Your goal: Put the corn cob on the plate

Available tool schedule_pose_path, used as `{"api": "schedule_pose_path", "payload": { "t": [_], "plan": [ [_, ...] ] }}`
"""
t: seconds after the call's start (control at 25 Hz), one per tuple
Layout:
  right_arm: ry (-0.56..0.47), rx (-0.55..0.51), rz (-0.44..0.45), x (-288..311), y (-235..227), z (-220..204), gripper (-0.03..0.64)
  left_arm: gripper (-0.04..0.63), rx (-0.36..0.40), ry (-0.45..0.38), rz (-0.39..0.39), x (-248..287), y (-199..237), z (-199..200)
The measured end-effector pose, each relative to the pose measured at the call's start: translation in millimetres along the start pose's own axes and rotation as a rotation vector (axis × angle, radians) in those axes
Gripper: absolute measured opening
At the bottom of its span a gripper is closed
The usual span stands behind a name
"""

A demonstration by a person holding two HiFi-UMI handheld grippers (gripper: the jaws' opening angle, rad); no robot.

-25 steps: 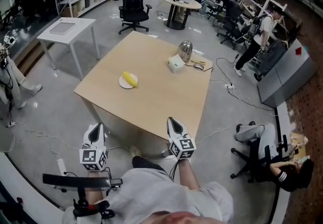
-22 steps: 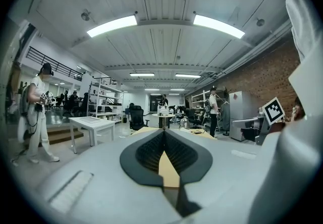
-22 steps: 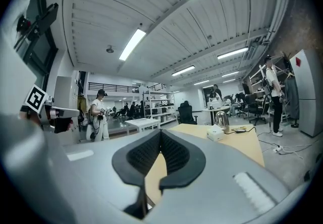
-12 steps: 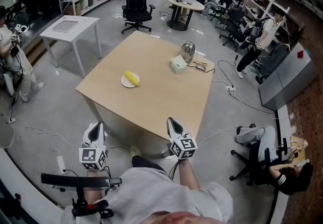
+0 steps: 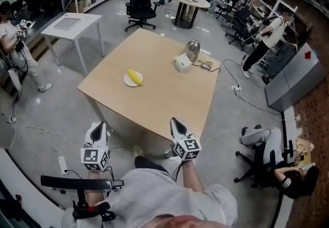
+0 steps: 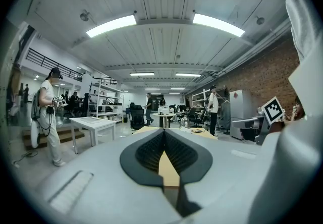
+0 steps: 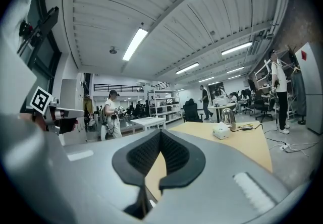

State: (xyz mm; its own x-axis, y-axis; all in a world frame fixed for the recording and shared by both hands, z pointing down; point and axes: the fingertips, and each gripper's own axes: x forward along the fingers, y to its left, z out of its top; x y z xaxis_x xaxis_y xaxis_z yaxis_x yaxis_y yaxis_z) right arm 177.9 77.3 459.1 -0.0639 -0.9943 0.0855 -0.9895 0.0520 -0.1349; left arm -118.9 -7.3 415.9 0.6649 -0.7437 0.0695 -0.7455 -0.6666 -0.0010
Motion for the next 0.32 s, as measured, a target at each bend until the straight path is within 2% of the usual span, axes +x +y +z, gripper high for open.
{"api": "schedule_pose_path", "payload": {
  "t": [0.32],
  "plan": [
    [-0.002, 0.005, 0.003, 4.4, 0.5, 3.1, 0.005, 0.02, 0.001, 0.0, 0.0, 1.9, 3.1, 3.7]
  ]
}}
